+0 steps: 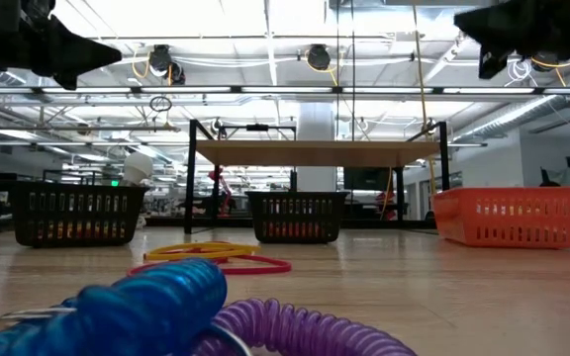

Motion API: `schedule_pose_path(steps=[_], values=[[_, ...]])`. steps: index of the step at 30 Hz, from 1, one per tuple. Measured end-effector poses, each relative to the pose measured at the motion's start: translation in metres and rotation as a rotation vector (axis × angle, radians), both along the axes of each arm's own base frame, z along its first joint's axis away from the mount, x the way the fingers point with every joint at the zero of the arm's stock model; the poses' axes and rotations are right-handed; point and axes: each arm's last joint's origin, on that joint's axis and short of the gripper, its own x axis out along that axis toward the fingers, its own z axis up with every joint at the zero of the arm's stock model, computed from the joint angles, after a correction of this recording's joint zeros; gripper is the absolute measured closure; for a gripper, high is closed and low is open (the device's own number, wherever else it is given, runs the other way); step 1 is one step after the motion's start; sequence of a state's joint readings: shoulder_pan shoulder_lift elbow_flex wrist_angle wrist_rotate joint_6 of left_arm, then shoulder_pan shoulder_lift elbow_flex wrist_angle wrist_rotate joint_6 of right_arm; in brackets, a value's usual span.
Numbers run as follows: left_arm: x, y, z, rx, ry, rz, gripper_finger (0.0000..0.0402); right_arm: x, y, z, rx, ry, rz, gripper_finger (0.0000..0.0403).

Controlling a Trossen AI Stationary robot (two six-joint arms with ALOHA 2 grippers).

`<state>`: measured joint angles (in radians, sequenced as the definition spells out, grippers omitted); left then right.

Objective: Pick & Place Office Desk Supplies
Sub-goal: Put the crayon box into orange basket

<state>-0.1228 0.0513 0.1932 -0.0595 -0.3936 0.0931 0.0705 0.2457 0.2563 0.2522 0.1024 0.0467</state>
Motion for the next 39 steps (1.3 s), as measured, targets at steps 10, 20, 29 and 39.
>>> schedule_pose_path(steps=[10,20,29,39], values=[[0.0,0.0,0.001,0.027,-0.002,0.007,0.0396,-0.002,0.0,-0.035,0.006,-0.047,-0.003,0.0403],[0.0,0.001,0.001,0.064,0.011,0.032,0.0396,-0.003,-0.001,-0.038,-0.021,-0.068,-0.041,0.0403],[0.0,0.002,-0.002,-0.044,0.005,0.062,0.0391,-0.003,-0.003,-0.039,-0.004,-0.061,-0.088,0.0403],[-0.001,0.002,-0.02,-0.091,0.167,0.06,0.0397,-0.001,-0.004,-0.05,0.084,0.048,-0.125,0.0403]])
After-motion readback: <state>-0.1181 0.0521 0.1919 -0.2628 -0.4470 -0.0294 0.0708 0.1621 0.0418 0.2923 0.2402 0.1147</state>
